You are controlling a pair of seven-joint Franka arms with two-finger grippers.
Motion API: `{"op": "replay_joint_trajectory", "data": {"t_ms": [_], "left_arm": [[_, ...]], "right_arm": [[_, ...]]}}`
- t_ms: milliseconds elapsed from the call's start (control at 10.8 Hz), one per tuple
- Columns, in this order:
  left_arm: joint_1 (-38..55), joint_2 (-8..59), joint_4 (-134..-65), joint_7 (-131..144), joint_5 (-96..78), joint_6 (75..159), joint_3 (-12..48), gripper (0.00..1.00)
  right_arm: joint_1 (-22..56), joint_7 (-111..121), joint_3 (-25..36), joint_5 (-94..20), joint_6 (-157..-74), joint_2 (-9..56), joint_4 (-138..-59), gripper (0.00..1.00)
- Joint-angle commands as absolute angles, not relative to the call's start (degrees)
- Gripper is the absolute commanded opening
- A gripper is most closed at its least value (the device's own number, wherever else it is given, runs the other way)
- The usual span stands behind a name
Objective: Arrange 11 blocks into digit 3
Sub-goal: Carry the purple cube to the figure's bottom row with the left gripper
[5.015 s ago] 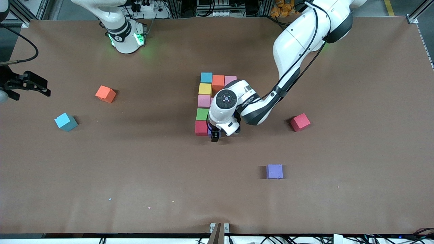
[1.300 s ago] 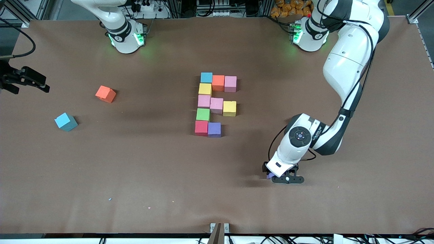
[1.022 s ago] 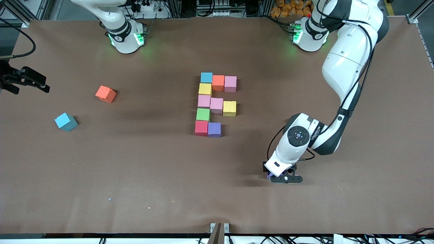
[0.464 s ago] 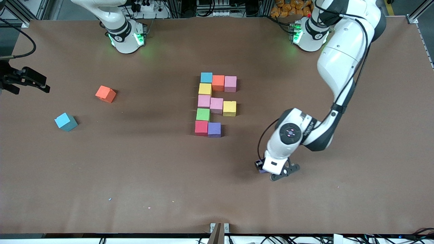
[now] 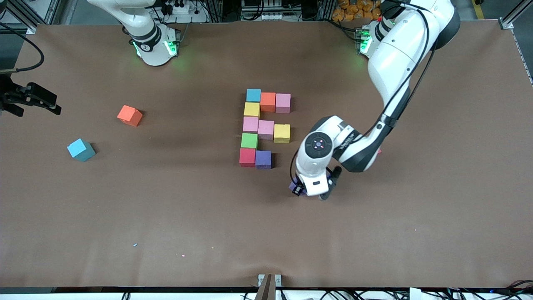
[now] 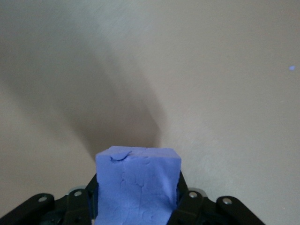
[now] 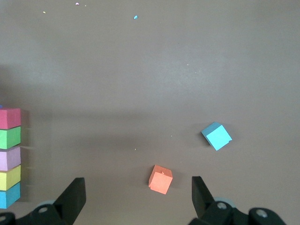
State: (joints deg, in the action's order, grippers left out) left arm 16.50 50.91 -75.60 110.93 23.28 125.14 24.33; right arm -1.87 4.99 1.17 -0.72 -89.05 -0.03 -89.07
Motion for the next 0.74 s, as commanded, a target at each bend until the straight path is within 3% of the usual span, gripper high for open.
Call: {"op": "replay_joint_trajectory", "data": {"t_ms": [0, 650], "left_arm": [[17.7, 49.7, -76.7, 124.7, 21.6, 122.5, 24.8, 0.00], [23.0, 50.4, -77.3, 138.5, 22.4, 119.3, 24.1, 0.00]], "right_arm": [[-2.7, 4.4, 0.6, -1.4, -89.2, -0.4, -89.2, 1.00], [-2.6, 4.4, 0.6, -1.4, -89.2, -0.4, -89.3, 1.00]]}}
